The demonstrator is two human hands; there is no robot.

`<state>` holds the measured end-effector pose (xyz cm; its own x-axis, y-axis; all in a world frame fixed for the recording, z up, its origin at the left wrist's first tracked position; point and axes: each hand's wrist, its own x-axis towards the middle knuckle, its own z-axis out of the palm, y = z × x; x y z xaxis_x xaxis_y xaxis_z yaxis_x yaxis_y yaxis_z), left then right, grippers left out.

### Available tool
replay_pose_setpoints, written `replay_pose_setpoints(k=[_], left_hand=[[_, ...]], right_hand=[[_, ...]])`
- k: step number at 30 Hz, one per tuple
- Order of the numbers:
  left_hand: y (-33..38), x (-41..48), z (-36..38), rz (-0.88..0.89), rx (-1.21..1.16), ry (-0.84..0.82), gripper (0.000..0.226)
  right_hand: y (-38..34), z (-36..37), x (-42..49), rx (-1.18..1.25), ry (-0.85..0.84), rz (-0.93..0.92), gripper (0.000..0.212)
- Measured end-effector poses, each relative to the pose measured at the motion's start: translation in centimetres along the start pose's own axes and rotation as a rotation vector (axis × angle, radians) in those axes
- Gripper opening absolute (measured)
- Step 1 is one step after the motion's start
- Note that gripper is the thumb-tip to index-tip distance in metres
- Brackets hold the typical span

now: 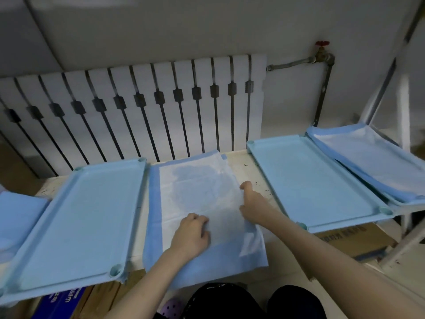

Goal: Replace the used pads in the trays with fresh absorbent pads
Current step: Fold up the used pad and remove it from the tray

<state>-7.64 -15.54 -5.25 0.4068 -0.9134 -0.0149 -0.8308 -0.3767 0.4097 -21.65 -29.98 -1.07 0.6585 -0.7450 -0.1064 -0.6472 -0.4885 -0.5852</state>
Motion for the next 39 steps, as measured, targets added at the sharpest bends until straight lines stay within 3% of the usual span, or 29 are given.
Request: replay_pose_setpoints(k=[2,3,6,8,10,14,20,23,26,30,35,39], left_hand=[[0.5,0.3,-0.8,0.008,-0.020,0.085,0.042],[0.9,0.5,-1.3,0.025,-0.022,0.121,0.041],[2.5,0.5,-1.8,0.055,0.006,0.081,0.039],[2.8,0.4,-1.3,0.037,0.082,-0.057,0.031],[3.1,0.6,-0.9,0.003,0.152,-0.160,0.021],[6.1,1.9,-0.9,0.010,0.153,-0.084,0.022],[14.2,6.3,-0.3,0.182,0.127,-0.042,0.030],[16.9,8.7,0.3,0.204,0.185,-0.081,0.034],[18.1,10.9,1.2,0.163,0.165,-0.122,0.035],[19.0,12.7,2.7,0.127,0.151,-0.187,0.013],[19.3,13.1,4.2,0.113,0.090,-0.121,0.030],[18.5,13.1,4.9,0.115,0.043,-0.117,0.012]], right_hand=[[-0.2,-0.8,0.2,0.260,0.060,-0.032,0.028],[0.0,-1.3,0.1,0.268,0.043,-0.032,0.022],[1.0,-2.0,-1.1,-0.202,-0.304,0.017,0.022],[1.3,-1.8,-1.5,-0.371,-0.395,0.017,0.017],[1.8,-2.4,-1.4,-0.315,-0.247,0.019,0.016],[5.0,-6.0,-0.6,-0.176,0.235,0.106,0.028],[13.1,-11.1,1.0,-0.107,0.526,0.262,0.042],[17.5,-12.6,2.2,-0.252,0.664,0.332,0.040],[21.2,-14.0,3.3,-0.383,0.678,0.457,0.048],[24.4,-16.5,4.0,-0.302,0.590,0.586,0.035],[25.7,-16.8,4.2,-0.257,0.598,0.537,0.022],[25.7,-16.8,4.7,-0.175,0.710,0.484,0.026]])
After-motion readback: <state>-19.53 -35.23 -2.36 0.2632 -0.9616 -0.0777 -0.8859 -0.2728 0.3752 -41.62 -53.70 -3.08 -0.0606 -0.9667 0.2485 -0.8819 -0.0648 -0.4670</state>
